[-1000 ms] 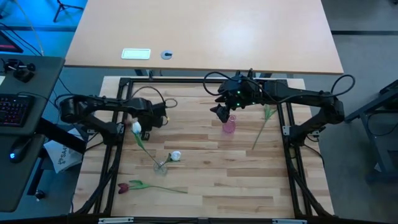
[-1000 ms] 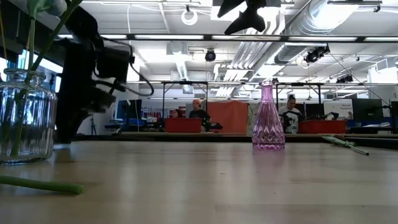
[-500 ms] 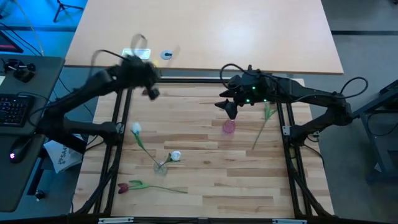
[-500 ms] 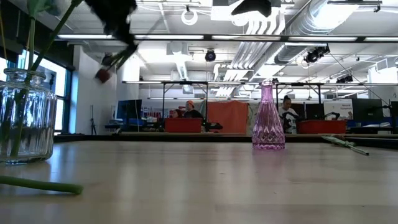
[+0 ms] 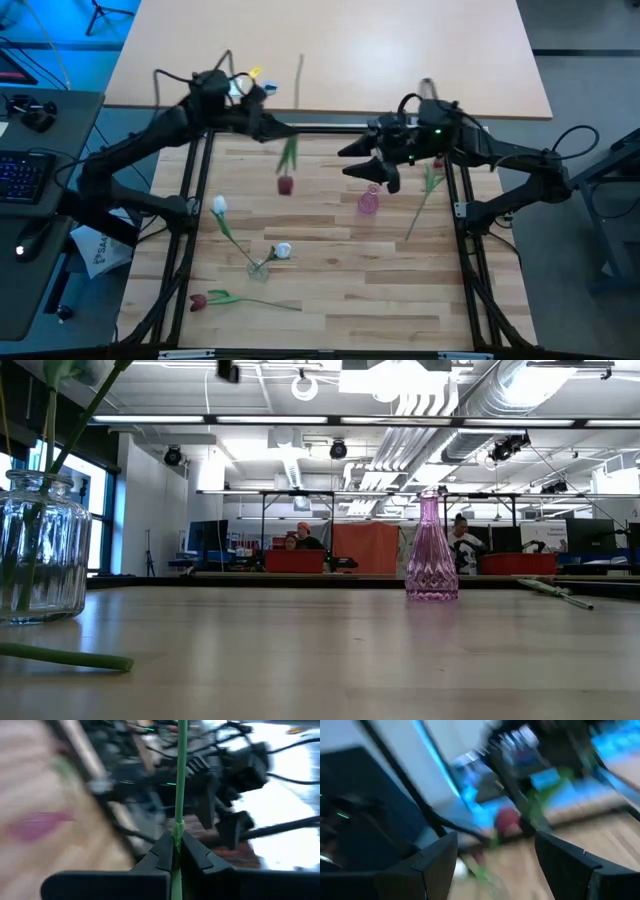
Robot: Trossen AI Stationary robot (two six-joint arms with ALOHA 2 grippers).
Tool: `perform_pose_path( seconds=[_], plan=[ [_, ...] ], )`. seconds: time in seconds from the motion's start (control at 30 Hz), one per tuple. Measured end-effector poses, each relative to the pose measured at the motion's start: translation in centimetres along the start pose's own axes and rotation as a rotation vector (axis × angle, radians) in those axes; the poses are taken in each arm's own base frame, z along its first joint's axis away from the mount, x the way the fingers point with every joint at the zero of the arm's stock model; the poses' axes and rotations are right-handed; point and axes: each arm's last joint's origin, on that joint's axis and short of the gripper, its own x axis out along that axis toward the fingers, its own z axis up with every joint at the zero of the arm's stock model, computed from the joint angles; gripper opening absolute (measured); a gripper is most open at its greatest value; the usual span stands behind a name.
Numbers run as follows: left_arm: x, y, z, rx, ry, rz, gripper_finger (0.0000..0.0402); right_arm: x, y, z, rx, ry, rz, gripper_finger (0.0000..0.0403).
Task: Sort flowers into vase by color
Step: Put the top left red flower into the purple vase
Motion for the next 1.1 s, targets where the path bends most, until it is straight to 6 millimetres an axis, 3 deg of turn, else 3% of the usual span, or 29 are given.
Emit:
perform_pose_path(
  seconds=[0.2,0.43,0.6,0.73,1.1],
  plan=[
    [4.3,-1.3,0.3,-0.088,0.007,-0.253,0.0,0.2,1.5,1.1,-0.379,-0.153,0.022,0.0261],
    [4.8,-0.3,0.8,-0.134,0.003,-0.218,0.0,-0.1,2.3,1.1,-0.833,-0.147,-0.366,0.0261],
    [4.8,-0.2,0.6,-0.15,0.018,-0.197,0.0,0.7,2.7,0.2,-1.316,0.112,-0.721,0.0261],
    [4.9,0.5,0.3,-0.175,0.047,-0.13,0.0,1.9,2.2,-0.8,-1.646,0.412,-0.874,0.0261],
    [5.3,1.2,-0.3,-0.188,0.079,-0.067,0.0,5.7,0.5,-2.8,-1.726,0.533,-0.85,0.0261]
  ],
)
